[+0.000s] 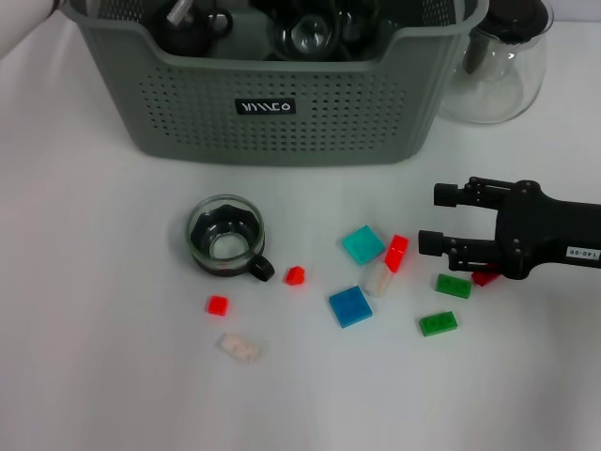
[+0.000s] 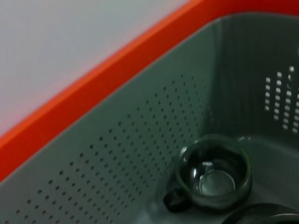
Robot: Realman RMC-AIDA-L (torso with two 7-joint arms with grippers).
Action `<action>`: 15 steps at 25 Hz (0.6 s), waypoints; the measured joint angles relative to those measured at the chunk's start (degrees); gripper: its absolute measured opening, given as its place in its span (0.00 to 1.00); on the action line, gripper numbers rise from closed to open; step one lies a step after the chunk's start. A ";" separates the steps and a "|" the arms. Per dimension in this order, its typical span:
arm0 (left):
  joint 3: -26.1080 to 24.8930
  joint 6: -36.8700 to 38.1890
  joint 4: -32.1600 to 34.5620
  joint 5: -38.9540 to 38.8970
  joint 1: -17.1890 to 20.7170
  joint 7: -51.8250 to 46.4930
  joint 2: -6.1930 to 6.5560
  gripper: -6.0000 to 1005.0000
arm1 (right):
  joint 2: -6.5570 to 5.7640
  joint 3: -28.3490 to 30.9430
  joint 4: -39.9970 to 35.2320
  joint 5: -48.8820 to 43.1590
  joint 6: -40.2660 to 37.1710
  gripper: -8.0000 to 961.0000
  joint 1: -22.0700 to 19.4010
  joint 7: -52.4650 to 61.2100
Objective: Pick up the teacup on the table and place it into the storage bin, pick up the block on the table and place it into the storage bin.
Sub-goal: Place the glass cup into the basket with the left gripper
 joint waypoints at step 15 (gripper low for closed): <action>-3.92 11.70 25.45 -3.05 9.56 -1.73 -2.29 0.23 | -0.27 0.01 0.08 0.01 0.27 0.83 -0.69 -0.06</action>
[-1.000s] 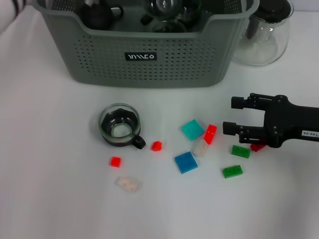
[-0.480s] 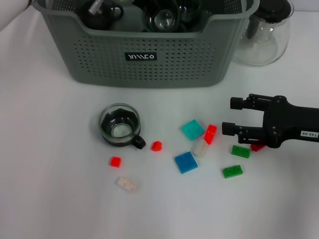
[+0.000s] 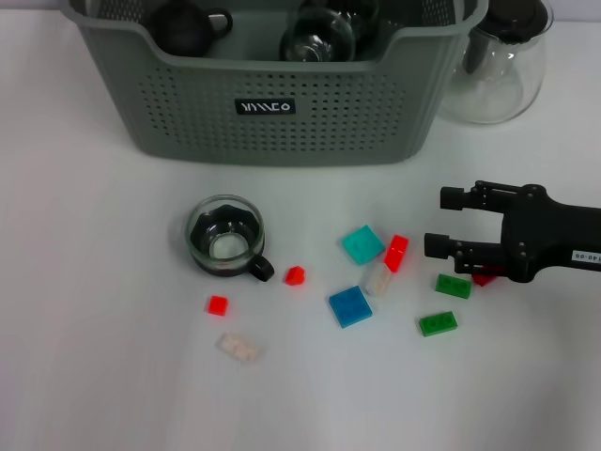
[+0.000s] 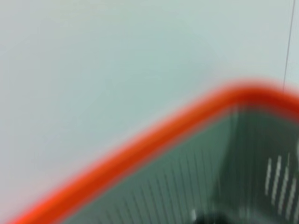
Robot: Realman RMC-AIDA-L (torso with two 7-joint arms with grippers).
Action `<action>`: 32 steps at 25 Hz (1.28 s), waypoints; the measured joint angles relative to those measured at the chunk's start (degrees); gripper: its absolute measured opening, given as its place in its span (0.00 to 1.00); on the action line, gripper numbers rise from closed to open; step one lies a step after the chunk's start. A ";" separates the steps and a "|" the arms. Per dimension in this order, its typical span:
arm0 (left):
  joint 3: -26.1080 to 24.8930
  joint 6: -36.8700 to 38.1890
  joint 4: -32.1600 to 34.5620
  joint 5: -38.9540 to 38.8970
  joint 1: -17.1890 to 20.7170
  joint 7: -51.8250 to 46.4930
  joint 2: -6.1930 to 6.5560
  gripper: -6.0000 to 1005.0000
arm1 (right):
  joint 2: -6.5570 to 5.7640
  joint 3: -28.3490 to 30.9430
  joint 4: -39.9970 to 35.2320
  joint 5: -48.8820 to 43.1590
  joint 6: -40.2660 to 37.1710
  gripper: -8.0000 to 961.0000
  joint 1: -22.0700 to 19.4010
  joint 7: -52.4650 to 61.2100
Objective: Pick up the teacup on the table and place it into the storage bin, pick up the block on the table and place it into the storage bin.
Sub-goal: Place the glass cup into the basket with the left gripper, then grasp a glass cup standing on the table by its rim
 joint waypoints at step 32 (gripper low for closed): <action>-16.46 56.20 22.56 -22.41 30.17 27.12 -0.20 0.47 | 0.00 0.16 0.06 0.00 0.43 0.83 0.32 1.23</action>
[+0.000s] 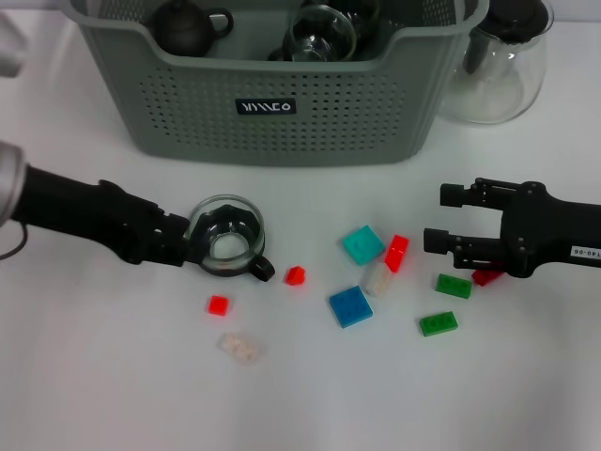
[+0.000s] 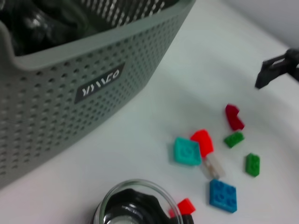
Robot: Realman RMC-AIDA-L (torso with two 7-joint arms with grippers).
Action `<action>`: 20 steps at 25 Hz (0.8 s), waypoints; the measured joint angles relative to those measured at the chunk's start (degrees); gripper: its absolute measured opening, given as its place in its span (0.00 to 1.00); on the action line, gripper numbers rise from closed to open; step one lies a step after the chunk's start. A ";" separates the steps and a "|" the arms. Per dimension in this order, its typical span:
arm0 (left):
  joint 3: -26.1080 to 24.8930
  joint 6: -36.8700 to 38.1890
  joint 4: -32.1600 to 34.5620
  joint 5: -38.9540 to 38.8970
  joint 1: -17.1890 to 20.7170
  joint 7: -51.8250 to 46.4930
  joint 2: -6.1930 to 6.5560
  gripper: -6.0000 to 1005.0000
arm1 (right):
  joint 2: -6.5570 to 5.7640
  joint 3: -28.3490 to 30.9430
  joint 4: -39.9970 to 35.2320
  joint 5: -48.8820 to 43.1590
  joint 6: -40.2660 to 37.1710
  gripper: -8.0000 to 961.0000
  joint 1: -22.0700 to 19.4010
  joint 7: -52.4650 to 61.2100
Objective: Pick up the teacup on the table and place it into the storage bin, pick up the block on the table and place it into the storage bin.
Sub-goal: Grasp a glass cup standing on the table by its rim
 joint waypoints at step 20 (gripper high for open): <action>17.00 -12.62 -4.33 0.19 -0.25 18.87 -0.46 0.45 | -0.21 -0.38 1.60 0.00 0.84 0.83 0.32 -0.39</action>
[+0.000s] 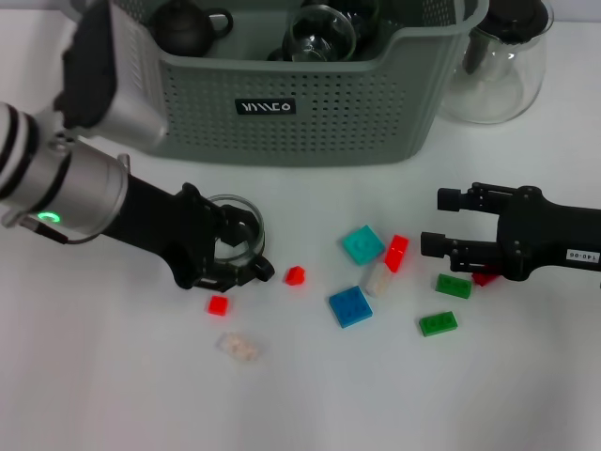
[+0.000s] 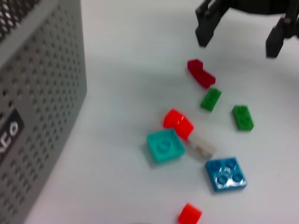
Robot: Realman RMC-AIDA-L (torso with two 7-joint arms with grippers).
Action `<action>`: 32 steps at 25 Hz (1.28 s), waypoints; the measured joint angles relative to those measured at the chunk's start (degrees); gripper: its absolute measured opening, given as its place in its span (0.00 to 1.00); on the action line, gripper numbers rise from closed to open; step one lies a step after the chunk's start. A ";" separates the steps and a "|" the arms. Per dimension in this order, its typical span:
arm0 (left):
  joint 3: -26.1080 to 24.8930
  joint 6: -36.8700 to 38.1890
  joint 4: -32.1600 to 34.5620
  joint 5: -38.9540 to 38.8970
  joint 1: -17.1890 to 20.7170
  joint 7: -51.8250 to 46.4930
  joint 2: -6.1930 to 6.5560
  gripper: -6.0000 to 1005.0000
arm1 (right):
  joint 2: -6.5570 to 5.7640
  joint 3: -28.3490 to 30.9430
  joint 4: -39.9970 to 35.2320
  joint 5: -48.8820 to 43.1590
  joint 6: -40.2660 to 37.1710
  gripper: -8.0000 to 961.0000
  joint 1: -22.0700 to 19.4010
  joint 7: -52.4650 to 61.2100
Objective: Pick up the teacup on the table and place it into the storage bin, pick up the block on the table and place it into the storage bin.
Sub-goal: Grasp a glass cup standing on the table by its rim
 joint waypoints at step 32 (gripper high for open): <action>5.73 -4.48 -4.52 7.04 -1.14 -2.68 0.19 0.26 | 0.03 0.30 0.02 0.00 -0.03 0.83 0.02 0.31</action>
